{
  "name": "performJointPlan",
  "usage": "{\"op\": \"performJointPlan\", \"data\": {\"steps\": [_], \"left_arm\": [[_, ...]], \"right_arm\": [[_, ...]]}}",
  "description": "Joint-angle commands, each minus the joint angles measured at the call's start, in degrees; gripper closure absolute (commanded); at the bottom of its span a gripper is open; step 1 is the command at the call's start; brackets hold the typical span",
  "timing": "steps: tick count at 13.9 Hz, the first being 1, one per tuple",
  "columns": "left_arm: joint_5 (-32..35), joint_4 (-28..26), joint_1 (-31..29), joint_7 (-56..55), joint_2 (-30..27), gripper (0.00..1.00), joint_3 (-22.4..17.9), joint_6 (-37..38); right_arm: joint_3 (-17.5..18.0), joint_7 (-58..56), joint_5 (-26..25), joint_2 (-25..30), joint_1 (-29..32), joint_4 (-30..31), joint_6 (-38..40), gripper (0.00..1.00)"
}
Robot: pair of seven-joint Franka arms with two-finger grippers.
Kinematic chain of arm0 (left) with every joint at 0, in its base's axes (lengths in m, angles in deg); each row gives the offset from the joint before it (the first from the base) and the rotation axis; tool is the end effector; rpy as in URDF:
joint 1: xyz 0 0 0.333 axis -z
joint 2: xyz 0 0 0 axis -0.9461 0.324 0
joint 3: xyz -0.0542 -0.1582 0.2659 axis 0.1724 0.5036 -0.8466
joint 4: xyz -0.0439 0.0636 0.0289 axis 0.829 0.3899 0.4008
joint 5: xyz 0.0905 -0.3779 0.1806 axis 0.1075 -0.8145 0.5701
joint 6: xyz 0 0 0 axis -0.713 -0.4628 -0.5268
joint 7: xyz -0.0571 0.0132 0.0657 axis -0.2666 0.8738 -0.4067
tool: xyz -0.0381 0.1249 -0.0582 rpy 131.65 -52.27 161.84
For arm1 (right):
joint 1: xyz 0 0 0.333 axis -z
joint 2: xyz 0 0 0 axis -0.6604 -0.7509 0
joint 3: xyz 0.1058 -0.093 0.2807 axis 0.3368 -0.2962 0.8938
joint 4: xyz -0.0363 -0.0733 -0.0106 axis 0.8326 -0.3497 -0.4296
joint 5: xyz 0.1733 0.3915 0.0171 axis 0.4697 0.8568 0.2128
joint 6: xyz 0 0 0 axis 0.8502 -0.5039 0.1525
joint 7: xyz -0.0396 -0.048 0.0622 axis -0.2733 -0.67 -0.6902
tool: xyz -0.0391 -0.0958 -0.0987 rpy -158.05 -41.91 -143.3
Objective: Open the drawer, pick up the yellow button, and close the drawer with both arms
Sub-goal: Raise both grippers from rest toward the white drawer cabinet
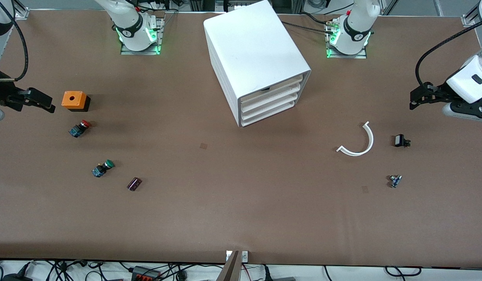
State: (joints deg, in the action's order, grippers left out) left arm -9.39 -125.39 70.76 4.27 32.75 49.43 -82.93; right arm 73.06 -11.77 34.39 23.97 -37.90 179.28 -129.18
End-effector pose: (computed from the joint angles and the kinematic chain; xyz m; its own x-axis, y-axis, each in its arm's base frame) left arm 0.5999 0.0005 0.5336 0.9852 -0.1709 -0.0119 -0.1711 -0.9850 -0.0205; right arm 0.6111 -0.0407 0.5274 0.9992 -0.0396 -0.0015 -0.0396 -0.9991 0.0118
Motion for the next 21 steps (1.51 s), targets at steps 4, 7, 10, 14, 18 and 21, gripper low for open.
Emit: {"op": "performJointPlan", "data": {"steps": [4, 7, 10, 14, 18, 21], "left_arm": [[-0.68, 0.11, 0.6, 0.48, -0.24, 0.0, -0.49, 0.57], [-0.68, 0.11, 0.6, 0.39, -0.24, 0.0, -0.49, 0.57], [-0.77, 0.11, 0.69, 0.39, -0.24, 0.0, -0.4, 0.66], [-2.25, 2.04, 1.48, 0.92, 0.2, 0.0, -0.23, 8.29], [-10.24, 2.13, 1.83, 1.27, 2.48, 0.0, 0.21, 16.63], [-17.7, 2.04, 1.74, 1.54, 6.42, 0.0, 0.56, 23.4]], "right_arm": [[0.51, -0.96, -0.65, 0.92, 0.35, 1.17, -0.6, 0.0], [0.6, -0.61, -0.47, 0.04, -0.35, 0.47, -0.86, 0.0], [0.69, -0.17, 0.23, -1.36, -0.88, 0.3, -1.04, 0.0], [0.77, 0.36, 0.5, -3.12, -6.66, -0.14, -2.52, 0.0], [0.77, 0.27, 7.95, -5.32, -10.54, -0.5, -4.28, 0.0], [0.69, 0.18, 8.67, -7.86, -14.67, -2.34, -5.43, 0.0]]}}
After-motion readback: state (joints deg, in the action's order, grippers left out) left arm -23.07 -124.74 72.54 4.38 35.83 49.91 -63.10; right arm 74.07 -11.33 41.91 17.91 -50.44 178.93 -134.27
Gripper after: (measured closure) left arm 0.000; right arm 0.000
